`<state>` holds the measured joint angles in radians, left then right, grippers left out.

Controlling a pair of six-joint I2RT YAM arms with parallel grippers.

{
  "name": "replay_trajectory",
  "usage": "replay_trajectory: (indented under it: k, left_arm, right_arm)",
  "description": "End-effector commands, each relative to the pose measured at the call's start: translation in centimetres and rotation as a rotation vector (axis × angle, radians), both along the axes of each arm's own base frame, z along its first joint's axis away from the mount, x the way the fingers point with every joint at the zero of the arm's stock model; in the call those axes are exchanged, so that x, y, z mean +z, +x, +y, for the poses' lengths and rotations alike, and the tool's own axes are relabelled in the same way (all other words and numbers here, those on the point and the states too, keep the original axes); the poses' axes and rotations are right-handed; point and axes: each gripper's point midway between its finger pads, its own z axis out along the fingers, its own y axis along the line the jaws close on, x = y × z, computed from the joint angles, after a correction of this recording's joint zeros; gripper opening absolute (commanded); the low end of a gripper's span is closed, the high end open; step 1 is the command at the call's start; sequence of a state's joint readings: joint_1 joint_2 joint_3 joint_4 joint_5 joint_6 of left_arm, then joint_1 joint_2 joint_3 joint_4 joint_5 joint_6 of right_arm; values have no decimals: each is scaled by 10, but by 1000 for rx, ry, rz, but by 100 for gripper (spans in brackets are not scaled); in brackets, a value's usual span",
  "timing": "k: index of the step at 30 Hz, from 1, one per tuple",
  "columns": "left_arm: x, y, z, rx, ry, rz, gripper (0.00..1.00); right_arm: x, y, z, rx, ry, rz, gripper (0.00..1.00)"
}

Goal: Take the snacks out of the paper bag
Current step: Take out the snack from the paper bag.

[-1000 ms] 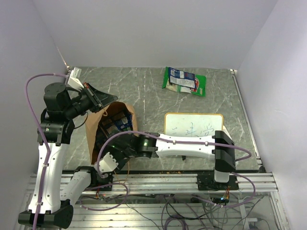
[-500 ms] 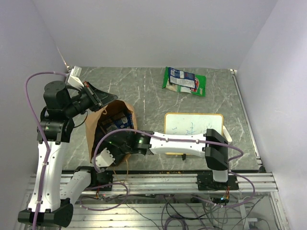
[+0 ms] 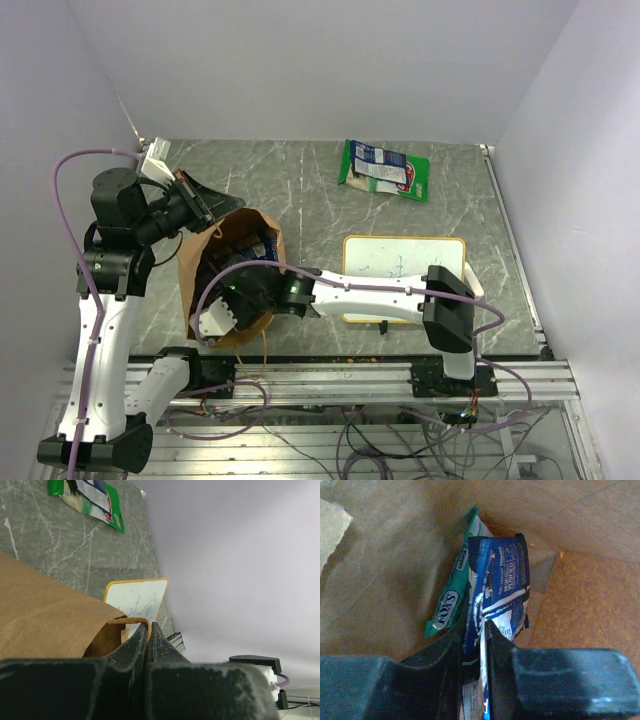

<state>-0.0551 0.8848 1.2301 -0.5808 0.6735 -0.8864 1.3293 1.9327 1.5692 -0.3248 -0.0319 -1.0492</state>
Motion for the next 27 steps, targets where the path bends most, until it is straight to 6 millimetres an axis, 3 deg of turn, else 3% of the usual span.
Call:
replay_trajectory:
  k: [1, 8, 18, 20, 27]
  left_arm:
    - [19, -4, 1, 2, 7, -68, 7]
    - [18, -4, 2, 7, 12, -60, 7]
    - [10, 4, 3, 24, 7, -29, 7]
    - [9, 5, 3, 31, 6, -19, 7]
    - [-3, 13, 7, 51, 44, 33, 7]
  right_arm:
    - [3, 2, 2, 4, 22, -6, 17]
    - [42, -4, -7, 11, 91, 1, 1]
    - [111, -24, -36, 56, 204, 29, 0]
    - [132, -30, -46, 79, 232, 17, 0]
    - [238, -31, -89, 28, 497, -65, 0]
